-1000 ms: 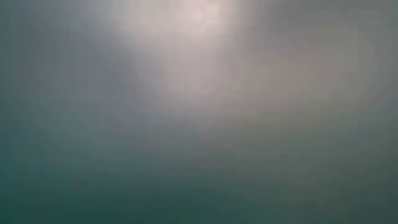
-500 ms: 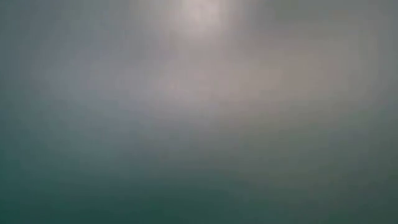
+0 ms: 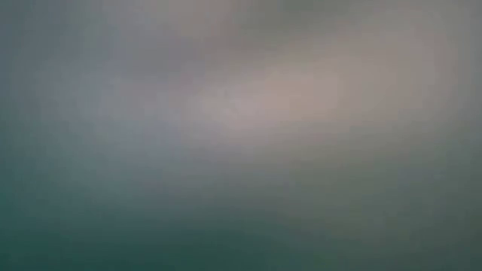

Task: Sort silverware by color (type)
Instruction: Put the light green spoon into the light green bin, then put the light blue spoon into the blue bin

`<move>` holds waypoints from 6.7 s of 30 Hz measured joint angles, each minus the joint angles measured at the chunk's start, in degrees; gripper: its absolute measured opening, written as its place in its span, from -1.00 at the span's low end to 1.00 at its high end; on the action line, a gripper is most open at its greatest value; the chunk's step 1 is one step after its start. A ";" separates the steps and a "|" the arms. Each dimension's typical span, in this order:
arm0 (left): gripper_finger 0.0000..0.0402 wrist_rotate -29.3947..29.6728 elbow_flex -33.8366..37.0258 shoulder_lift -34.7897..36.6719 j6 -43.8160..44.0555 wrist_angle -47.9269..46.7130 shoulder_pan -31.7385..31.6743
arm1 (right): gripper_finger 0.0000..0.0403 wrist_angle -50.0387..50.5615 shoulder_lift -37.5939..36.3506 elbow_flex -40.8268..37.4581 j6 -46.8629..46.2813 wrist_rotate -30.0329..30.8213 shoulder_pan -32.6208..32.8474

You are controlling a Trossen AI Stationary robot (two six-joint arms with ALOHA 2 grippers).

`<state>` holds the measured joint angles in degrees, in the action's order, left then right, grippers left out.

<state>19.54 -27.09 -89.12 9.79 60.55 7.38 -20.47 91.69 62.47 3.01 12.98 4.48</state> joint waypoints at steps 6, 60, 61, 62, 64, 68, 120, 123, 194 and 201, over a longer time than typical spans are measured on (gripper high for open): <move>-0.64 -0.08 -0.44 0.56 -1.62 2.23 0.01 | -0.87 -1.18 0.05 0.16 -0.34 -1.46 -0.10; -0.81 3.16 -3.17 1.97 3.02 -4.04 -0.20 | -0.73 29.54 -0.36 15.00 3.33 2.97 -0.85; -0.81 3.01 -3.12 2.01 3.02 -4.10 -0.22 | -0.71 31.96 -0.38 16.12 3.36 3.05 -0.91; -0.84 2.95 -3.08 2.04 3.15 -4.22 -0.20 | -0.70 34.19 -0.41 17.19 3.53 3.23 -0.97; -0.90 2.51 -3.01 2.05 3.28 -4.73 -0.21 | -0.65 37.94 -0.53 19.24 3.59 3.86 -1.11; -0.90 1.96 -2.97 2.08 3.10 -5.07 -0.20 | -0.57 43.89 -0.62 22.50 2.01 4.41 -1.25; -0.82 -25.20 -32.04 -12.80 21.86 -56.46 19.03 | -0.55 90.49 -1.30 29.34 -20.40 17.04 -4.23; -0.79 -28.18 -32.04 -13.69 22.42 -56.12 18.75 | -0.56 90.53 -1.30 29.34 -20.40 17.02 -4.25; -0.59 -38.85 -24.55 -8.56 -16.12 -65.92 -10.02 | -0.52 61.12 -0.64 3.24 -2.96 3.53 -6.95; -0.59 -39.97 -24.65 -8.79 -25.10 -68.51 -10.02 | -0.52 60.90 -0.69 1.46 -5.14 3.51 -6.96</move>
<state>-20.43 -51.75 -97.91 -15.31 -7.96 -2.63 40.43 91.00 63.92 -2.12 16.49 -2.48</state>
